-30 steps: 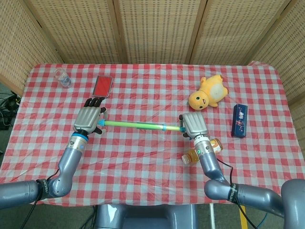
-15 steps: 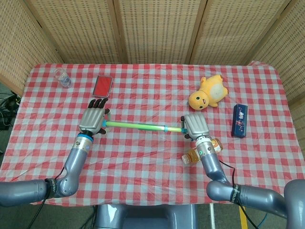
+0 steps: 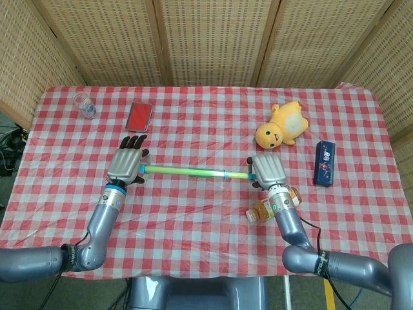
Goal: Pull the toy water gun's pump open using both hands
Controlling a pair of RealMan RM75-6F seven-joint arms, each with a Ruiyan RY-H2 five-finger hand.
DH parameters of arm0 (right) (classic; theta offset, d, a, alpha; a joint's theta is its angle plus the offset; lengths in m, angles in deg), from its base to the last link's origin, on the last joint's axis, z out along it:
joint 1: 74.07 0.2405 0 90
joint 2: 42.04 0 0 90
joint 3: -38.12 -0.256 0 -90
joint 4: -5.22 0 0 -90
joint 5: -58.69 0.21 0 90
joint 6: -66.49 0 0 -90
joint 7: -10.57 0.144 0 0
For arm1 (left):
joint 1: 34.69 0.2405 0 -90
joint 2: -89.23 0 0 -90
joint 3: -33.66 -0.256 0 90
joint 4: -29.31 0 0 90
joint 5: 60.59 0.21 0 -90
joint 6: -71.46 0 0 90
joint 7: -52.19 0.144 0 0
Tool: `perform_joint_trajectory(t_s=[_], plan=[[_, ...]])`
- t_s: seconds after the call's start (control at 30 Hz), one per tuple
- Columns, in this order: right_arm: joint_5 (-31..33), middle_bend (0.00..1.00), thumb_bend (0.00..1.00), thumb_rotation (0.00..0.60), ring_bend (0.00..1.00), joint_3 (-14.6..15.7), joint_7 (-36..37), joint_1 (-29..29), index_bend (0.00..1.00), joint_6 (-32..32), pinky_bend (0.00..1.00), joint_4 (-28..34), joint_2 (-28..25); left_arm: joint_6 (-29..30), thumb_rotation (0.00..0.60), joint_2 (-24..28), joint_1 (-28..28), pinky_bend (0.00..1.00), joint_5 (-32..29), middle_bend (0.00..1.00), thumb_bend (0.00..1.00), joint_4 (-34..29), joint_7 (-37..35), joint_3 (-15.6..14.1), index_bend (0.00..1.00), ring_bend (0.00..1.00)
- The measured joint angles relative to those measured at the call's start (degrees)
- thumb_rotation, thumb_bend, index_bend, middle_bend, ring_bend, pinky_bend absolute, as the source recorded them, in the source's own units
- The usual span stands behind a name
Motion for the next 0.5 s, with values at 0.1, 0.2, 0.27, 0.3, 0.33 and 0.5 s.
perform_joint_trajectory(t_s=[0.1,0.2,0.27,0.3,0.33,0.5], plan=[[-0.18,1.0,0.49,0.6,0.96,0.15,-0.08,-0.11,0.87,-0.21,0.7,-0.33,-0.23,0.56,0.6,0.74,0.78,0.0,0.76,0.0,0.31,-1.05,-0.43,-0.42,0.53,0.0],[0.08,1.0,0.49,0.6,0.96,0.19,0.02,-0.31,0.87,-0.22,0.7,-0.54,-0.58,0.88,0.6,1.8,1.65,0.0,1.41,0.0,0.31,-2.22,-0.83,-1.01,0.54,0.0],[0.21,1.0,0.49,0.6,0.96,0.24,0.13,-0.46,0.87,-0.24,0.7,-0.74,-0.73,1.16,0.6,2.5,2.28,0.0,1.96,0.0,0.31,-2.87,-1.11,-1.47,0.54,0.0],[0.32,1.0,0.49,0.6,0.96,0.27,0.23,-0.56,0.87,-0.22,0.7,-0.86,-0.82,1.28,0.6,2.75,2.54,0.0,2.21,0.0,0.31,-3.09,-1.24,-1.65,0.54,0.0],[0.39,1.0,0.49,0.6,0.96,0.29,0.31,-0.64,0.87,-0.19,0.7,-0.96,-0.9,1.42,0.6,3.1,2.88,0.0,2.54,0.0,0.31,-3.35,-1.44,-1.89,0.54,0.0],[0.84,1.0,0.49,0.6,0.96,0.58,0.69,-1.1,0.87,0.25,0.7,-1.85,-1.38,1.58,0.6,4.58,4.21,0.0,3.5,0.0,0.31,-3.98,-2.23,-2.8,0.54,0.0]])
